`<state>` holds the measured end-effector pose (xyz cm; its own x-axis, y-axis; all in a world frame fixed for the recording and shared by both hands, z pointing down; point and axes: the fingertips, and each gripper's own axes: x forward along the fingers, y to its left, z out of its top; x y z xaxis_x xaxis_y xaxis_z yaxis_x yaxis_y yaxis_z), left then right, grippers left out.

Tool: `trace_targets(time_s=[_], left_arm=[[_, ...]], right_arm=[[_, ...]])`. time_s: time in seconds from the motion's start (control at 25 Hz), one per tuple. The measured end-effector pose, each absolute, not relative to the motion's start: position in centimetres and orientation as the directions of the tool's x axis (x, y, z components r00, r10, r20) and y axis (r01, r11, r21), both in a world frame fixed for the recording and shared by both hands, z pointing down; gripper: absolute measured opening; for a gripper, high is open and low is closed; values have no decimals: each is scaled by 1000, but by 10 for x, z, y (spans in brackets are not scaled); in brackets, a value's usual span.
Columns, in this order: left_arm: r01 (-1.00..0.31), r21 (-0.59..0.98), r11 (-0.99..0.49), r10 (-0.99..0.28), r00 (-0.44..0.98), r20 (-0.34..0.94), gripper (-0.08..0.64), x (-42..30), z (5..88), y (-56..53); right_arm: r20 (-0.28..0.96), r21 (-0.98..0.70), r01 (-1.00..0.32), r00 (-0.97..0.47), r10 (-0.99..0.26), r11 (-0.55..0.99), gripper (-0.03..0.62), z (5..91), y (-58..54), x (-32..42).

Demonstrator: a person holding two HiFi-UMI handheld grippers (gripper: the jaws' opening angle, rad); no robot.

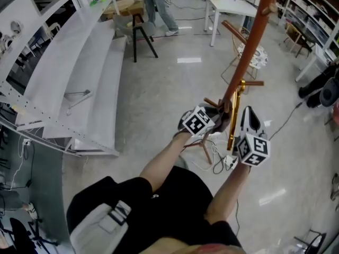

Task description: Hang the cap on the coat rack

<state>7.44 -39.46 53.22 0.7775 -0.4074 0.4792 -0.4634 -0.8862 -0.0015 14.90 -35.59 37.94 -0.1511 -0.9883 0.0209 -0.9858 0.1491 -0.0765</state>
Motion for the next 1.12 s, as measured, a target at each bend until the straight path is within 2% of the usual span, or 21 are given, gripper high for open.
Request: trace_targets(time_s=[0.04, 0.2, 0.32, 0.44, 0.56, 0.6, 0.68, 0.72, 0.84, 0.96, 1.04, 1.12], left_arm=[[-455, 6, -890, -398, 785, 474, 21, 76, 529, -394], [-444, 87, -892, -372, 829, 417, 15, 69, 509, -381], [-375, 156, -914, -315, 897, 309, 15, 55, 473, -352], [-283, 123, -951, -255, 945, 205, 15, 36, 423, -317], [-268, 40, -963, -260, 955, 146, 15, 17, 380, -296], [-279, 20, -960, -275, 953, 128, 15, 9, 368, -291], [-313, -5, -950, -312, 945, 94, 17, -6, 348, -283], [-331, -13, -944, -331, 941, 78, 16, -11, 340, -278], [-392, -19, -920, -392, 919, 42, 17, -20, 327, -268], [-478, 5, -878, -477, 877, 53, 17, -25, 330, -263], [-508, 18, -861, -506, 860, 58, 17, -24, 332, -249], [-513, 35, -858, -512, 858, 37, 17, -22, 329, -224]], right_arm=[[23, -83, -986, -146, -989, 143, -3, 378, -353, 154], [51, -121, -988, -99, -994, 92, -3, 391, -334, 184], [31, -188, -978, -95, -995, 88, -3, 401, -322, 195], [-42, -289, -946, -140, -989, 146, -3, 397, -311, 187], [-151, -283, -908, -275, -950, 308, -3, 369, -296, 159], [-188, -262, -883, -348, -918, 388, 21, 358, -289, 143], [-228, -213, -803, -513, -828, 556, 206, 345, -272, 110], [-241, -189, -759, -579, -779, 622, 243, 340, -261, 96], [-281, -127, -635, -714, -642, 762, 255, 331, -224, 67], [-314, -101, -543, -778, -544, 834, 268, 324, -191, 49], [-280, -107, -561, -775, -566, 821, 267, 327, -179, 45], [-145, -51, -657, -740, -657, 752, 267, 340, -171, 44]])
